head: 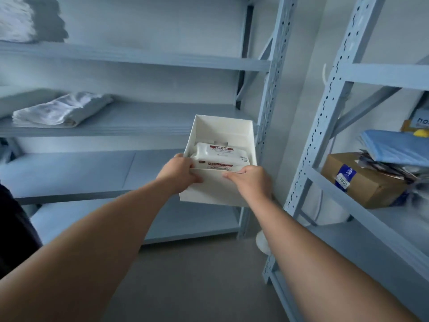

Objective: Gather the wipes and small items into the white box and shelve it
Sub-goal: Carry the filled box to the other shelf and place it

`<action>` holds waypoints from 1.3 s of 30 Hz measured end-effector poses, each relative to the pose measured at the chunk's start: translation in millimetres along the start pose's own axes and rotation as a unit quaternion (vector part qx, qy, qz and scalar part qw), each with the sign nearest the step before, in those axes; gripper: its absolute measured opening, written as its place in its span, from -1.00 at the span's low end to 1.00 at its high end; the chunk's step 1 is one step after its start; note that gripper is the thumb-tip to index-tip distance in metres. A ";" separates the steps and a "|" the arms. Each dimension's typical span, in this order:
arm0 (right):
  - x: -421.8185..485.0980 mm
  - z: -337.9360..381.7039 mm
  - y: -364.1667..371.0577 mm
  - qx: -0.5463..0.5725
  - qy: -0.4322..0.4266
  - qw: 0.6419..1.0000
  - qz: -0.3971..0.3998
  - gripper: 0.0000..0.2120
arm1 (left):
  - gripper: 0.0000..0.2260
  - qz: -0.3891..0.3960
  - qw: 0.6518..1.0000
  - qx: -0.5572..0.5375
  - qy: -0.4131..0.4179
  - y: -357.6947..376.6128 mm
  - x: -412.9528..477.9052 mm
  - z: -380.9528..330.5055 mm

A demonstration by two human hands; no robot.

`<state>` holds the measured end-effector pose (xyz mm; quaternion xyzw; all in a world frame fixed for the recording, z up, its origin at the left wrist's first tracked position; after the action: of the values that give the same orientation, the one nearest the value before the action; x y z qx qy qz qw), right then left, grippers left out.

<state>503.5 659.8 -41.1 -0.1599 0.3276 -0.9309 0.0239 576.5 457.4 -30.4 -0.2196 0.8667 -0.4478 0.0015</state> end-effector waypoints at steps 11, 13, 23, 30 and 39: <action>47.0 133.6 35.9 0.015 -0.026 0.999 -0.037 -0.51 | -0.71 -0.019 1.000 -0.001 -0.004 -127.7 63.8 27.7; 56.7 156.0 44.6 0.031 -0.033 0.998 -0.048 -0.50 | -0.70 -0.025 1.000 -0.005 -0.006 -150.0 76.1 32.3; 114.3 243.3 90.7 0.045 -0.092 0.993 -0.058 -0.53 | -0.66 -0.081 0.996 -0.037 -0.016 -229.4 132.4 70.4; 157.2 278.2 106.7 0.011 -0.131 0.990 -0.052 -0.47 | -0.61 -0.098 0.995 -0.028 -0.024 -259.8 171.2 81.1; 229.4 323.6 85.8 0.050 -0.174 0.983 -0.041 -0.46 | -0.57 -0.168 0.985 -0.029 -0.024 -298.9 214.1 41.5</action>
<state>382.3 363.4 208.3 -0.3311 0.2643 -0.9044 0.0499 504.7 193.2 218.5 -0.3727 0.8298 -0.4111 -0.0591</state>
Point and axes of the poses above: each hand's wrist, its own x-axis towards the middle knuckle, its own y-axis out of the palm, z = x × y, the point moved 1 cm from there along x, towards the middle knuckle, and after that the axes turned 8 degrees about -x, right-handed, at the moved point
